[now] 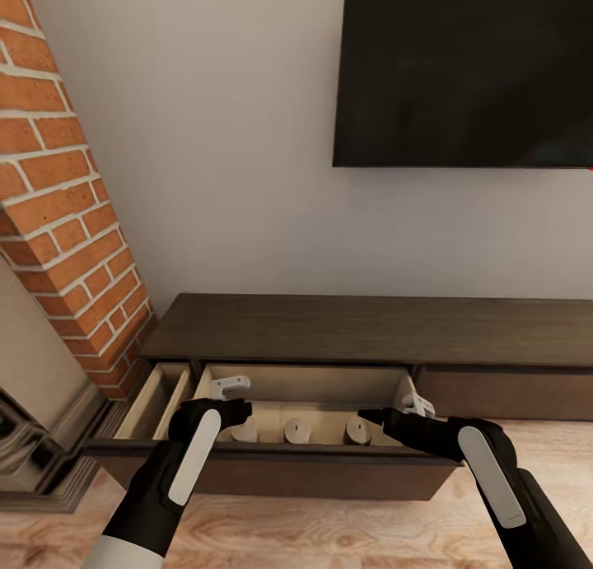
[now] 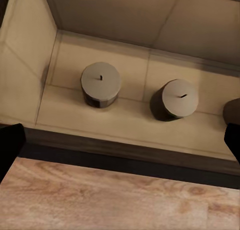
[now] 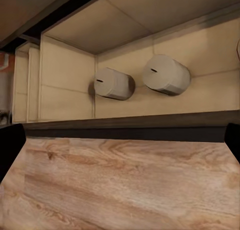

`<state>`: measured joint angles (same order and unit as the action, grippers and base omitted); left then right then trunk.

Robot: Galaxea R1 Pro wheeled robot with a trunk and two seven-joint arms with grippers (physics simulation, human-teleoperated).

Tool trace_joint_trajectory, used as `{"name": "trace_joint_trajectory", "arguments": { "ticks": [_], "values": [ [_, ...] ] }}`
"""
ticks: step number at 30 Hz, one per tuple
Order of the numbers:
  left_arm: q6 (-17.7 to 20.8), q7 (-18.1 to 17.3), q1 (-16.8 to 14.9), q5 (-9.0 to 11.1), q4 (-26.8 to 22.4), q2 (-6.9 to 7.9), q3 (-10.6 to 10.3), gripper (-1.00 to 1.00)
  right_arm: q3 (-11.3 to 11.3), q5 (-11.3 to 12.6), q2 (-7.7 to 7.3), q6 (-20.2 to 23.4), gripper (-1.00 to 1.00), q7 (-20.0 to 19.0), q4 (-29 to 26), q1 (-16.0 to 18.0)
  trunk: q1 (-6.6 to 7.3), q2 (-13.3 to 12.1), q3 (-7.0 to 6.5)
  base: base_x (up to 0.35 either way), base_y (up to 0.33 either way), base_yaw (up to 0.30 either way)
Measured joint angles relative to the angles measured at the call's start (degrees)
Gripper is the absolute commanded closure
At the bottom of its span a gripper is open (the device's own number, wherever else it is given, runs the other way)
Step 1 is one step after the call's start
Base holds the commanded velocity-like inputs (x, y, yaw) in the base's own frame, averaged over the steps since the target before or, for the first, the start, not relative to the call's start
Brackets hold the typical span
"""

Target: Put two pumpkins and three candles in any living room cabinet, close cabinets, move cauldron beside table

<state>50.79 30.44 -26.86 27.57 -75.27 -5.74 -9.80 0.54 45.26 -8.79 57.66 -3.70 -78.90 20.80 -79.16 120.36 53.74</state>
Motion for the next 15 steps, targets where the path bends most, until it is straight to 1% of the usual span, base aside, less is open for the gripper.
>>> {"name": "trace_joint_trajectory", "arguments": {
  "ticks": [5,8,12,15],
  "values": [
    [0.0,0.0,0.0,0.0,-0.1,-0.12,-0.1,-1.00,0.0,0.0,0.00,0.0,-1.00,0.0,0.0,0.0,0.00,0.0,0.00,0.002,0.007,0.000],
    [0.0,0.0,0.0,0.0,-0.5,-0.16,-0.2,-1.00,0.0,0.0,0.00,0.0,-1.00,0.0,0.0,0.0,0.65,-1.2,-0.53,0.000,0.001,0.000],
    [0.0,0.0,0.0,0.0,-3.0,-0.15,-0.1,-1.00,0.0,0.0,0.00,0.0,-1.00,0.0,0.0,0.0,1.53,-2.8,-1.25,-0.012,0.000,0.000],
    [1.2,0.0,0.0,0.0,-3.8,-0.15,-0.1,-1.00,0.0,0.0,0.00,0.0,-1.00,0.0,0.0,0.0,2.17,-4.0,-1.79,-0.200,0.000,0.000]
  ]
}}
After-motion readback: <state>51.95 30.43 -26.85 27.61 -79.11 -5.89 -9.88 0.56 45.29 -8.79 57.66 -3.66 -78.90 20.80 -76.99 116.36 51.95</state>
